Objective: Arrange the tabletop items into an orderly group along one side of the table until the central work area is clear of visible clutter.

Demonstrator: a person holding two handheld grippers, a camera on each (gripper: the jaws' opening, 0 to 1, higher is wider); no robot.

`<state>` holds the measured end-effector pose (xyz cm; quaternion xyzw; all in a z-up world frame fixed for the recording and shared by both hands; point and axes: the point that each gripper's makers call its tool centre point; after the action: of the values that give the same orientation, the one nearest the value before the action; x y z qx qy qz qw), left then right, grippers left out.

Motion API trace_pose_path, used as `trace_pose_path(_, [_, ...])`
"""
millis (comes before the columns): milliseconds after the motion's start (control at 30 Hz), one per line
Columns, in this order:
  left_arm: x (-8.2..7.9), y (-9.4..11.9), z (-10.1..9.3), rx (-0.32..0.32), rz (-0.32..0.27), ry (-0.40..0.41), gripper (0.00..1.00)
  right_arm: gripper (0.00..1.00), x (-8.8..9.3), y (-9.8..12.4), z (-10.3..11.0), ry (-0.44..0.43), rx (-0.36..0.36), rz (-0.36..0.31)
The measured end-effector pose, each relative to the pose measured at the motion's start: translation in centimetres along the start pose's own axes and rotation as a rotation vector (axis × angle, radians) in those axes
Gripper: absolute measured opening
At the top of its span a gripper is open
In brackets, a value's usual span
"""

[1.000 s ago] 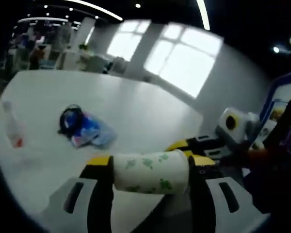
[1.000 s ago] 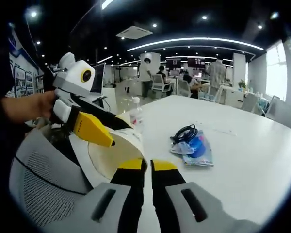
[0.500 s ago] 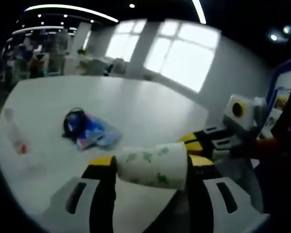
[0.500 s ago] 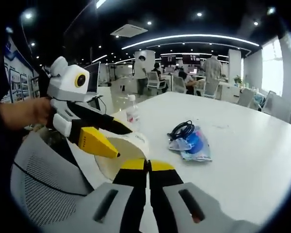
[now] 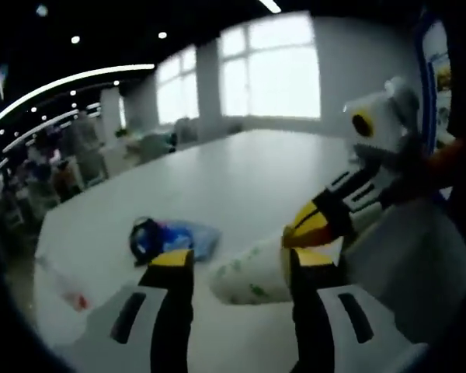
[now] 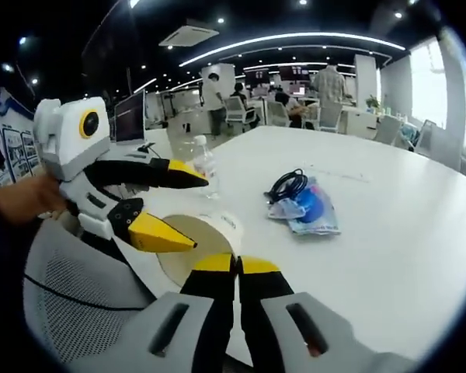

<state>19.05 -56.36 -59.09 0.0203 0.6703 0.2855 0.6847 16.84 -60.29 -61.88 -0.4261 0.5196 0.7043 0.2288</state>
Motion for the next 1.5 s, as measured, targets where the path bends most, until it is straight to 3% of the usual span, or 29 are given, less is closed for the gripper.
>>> trace_pose_path(233, [0.8, -0.6, -1.3, 0.034, 0.033, -0.100, 0.32, 0.00, 1.2, -0.1, 0.4, -0.059, -0.029, 0.066])
trace_pose_path(333, [0.9, -0.7, -1.5, 0.045, 0.035, -0.115, 0.24, 0.00, 1.8, -0.2, 0.8, -0.070, -0.045, 0.097])
trace_pose_path(800, [2.3, -0.8, -2.0, 0.067, 0.081, -0.198, 0.09, 0.00, 2.9, -0.4, 1.5, -0.073, -0.063, 0.163])
trace_pose_path(967, [2.6, -0.8, -2.0, 0.070, 0.087, -0.193, 0.02, 0.01, 2.8, -0.5, 1.3, -0.076, -0.058, 0.163])
trace_pose_path(1267, [3.2, -0.8, -1.7, 0.056, 0.111, -0.162, 0.00, 0.01, 2.5, -0.5, 1.3, -0.063, -0.054, 0.152])
trace_pose_path(1500, [3.5, -0.9, -1.4, 0.050, 0.126, -0.088, 0.00, 0.01, 2.0, -0.3, 1.4, -0.006, -0.042, 0.128])
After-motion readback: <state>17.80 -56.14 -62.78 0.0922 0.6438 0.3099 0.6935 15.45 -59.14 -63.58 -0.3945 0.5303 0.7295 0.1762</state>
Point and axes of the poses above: the point that each gripper's makers call its tool centre point, and the gripper's own axes: y roughly backward along the fingers, z roughly to its left, x roughly out of its underside, and after that the axes turned 2 degrees about z, right-handed
